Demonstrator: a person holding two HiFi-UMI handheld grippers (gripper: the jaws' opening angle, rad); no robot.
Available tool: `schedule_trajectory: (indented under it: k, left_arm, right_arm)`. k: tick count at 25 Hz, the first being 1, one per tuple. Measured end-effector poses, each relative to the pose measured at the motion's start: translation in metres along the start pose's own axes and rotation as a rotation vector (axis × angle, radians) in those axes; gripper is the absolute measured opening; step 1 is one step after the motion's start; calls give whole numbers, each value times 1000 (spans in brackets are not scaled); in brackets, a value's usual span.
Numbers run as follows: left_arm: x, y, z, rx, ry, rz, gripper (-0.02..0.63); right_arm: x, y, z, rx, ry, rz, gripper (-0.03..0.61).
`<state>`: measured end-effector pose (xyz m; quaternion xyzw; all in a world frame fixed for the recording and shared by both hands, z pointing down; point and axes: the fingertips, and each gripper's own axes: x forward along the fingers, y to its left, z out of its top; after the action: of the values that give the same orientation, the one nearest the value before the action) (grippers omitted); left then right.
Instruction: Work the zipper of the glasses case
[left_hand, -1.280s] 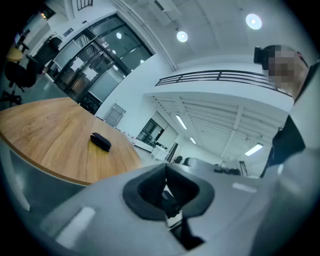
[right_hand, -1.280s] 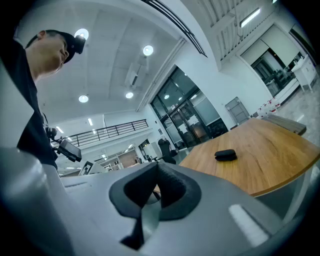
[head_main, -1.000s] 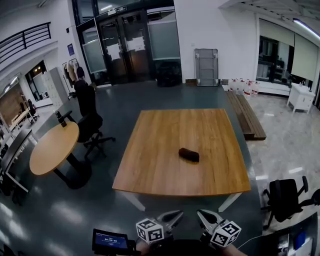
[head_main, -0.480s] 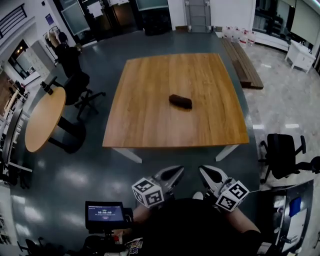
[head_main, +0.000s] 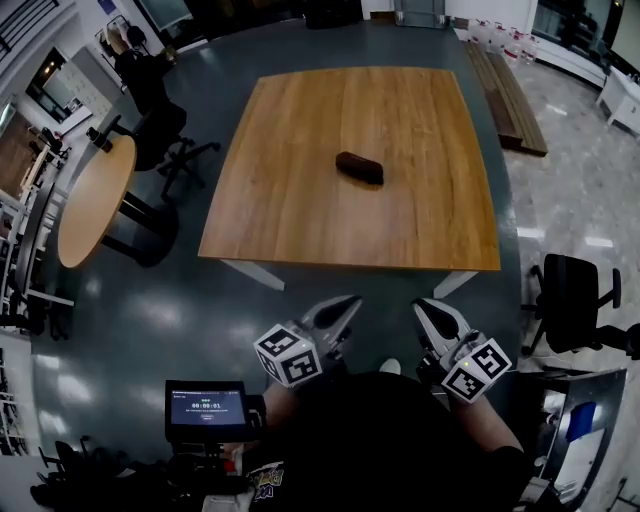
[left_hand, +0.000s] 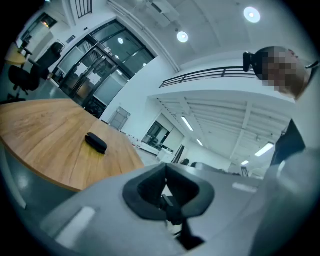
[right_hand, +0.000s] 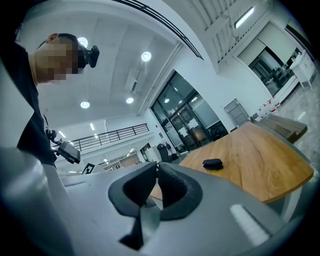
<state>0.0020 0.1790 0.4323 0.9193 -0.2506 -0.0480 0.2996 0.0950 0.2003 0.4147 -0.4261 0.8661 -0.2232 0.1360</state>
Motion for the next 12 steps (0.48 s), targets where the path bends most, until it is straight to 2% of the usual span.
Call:
schedule_trajectory:
  k: [7,12]
  left_arm:
    - [3,31,10,-29,6,80,2]
    - [25,72,20,-61,22,66,2]
  right_arm:
    - [33,-21,-5,42,38,33,41]
    - [71,-44,-11,48,70,12,43]
